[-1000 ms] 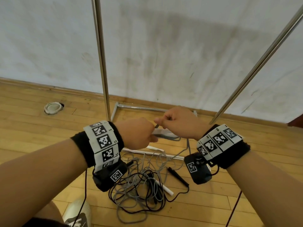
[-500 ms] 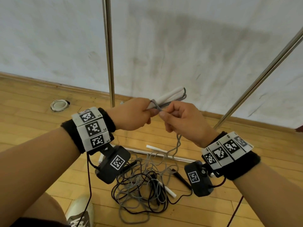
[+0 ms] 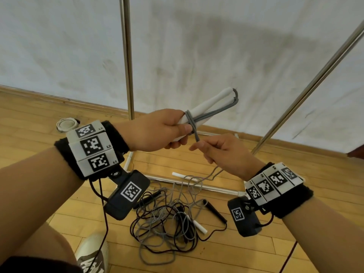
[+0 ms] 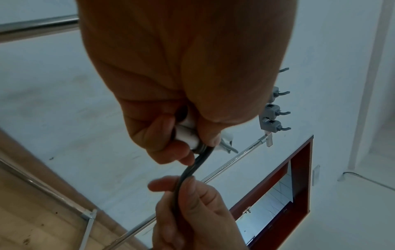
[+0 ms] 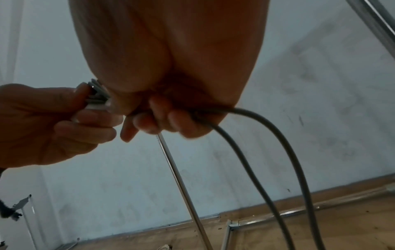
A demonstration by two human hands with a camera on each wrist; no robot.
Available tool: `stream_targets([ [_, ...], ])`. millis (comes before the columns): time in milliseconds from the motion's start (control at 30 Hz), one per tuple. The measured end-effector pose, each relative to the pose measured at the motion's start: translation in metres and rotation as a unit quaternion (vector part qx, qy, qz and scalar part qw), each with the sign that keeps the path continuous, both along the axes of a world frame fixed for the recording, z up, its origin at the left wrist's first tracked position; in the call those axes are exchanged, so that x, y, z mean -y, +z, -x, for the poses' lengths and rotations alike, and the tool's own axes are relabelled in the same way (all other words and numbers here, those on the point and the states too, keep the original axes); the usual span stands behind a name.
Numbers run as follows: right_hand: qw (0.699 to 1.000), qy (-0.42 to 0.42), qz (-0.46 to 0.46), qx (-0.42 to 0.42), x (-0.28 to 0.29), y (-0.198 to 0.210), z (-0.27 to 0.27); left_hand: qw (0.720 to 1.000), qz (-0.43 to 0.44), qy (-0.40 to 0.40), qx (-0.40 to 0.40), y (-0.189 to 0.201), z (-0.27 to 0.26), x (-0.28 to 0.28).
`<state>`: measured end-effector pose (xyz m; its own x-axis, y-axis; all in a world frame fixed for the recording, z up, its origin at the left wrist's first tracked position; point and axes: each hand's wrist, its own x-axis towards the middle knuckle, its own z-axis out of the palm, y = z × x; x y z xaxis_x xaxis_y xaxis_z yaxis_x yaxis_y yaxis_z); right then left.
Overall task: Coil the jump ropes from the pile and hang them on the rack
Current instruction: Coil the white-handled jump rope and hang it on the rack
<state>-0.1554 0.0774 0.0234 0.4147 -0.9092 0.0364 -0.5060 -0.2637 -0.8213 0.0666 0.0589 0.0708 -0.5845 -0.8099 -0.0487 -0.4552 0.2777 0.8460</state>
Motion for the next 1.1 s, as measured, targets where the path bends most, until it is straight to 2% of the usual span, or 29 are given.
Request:
stream_targets([
  [100, 0.999, 0.037, 0.003, -0.008, 0.000, -0.002, 0.004, 0.999, -0.017, -0.030, -0.008, 0.003, 0.000, -0.004],
  [200, 0.999, 0.045, -0.015, -0.012, 0.001, -0.005, 0.007, 0.995, -0.035, -0.094, 0.018, 0.006, 0.000, -0.009],
  [300, 0.994, 0.023, -0.036, -0.097, 0.001, -0.007, 0.014, 0.986, -0.069, -0.146, 0.045, 0.007, 0.000, -0.014],
  [400, 0.991, -0.004, -0.089, -0.095, 0.008, -0.008, 0.021, 0.975, -0.087, -0.178, 0.100, 0.003, 0.001, -0.019],
  [533, 0.986, 0.035, -0.046, -0.157, 0.015, 0.002, 0.016, 0.959, -0.074, -0.196, 0.189, -0.006, 0.004, -0.020],
  [633, 0.990, 0.063, -0.054, -0.115, 0.013, 0.006, 0.012, 0.944, -0.068, -0.208, 0.249, -0.013, 0.008, -0.019],
  [733, 0.990, 0.063, -0.077, -0.097, 0.013, 0.009, 0.007, 0.928, -0.034, -0.202, 0.310, -0.022, 0.013, -0.018],
  [833, 0.993, 0.043, -0.079, -0.079, 0.013, 0.015, 0.002, 0.922, 0.001, -0.162, 0.352, -0.030, 0.012, -0.011],
  [1000, 0.997, 0.015, -0.039, -0.061, 0.014, 0.024, -0.004, 0.941, 0.030, -0.092, 0.325, -0.031, 0.005, 0.007],
  [1100, 0.998, 0.025, -0.051, -0.021, 0.013, 0.025, -0.006, 0.954, 0.048, -0.045, 0.292, -0.030, 0.000, 0.014],
])
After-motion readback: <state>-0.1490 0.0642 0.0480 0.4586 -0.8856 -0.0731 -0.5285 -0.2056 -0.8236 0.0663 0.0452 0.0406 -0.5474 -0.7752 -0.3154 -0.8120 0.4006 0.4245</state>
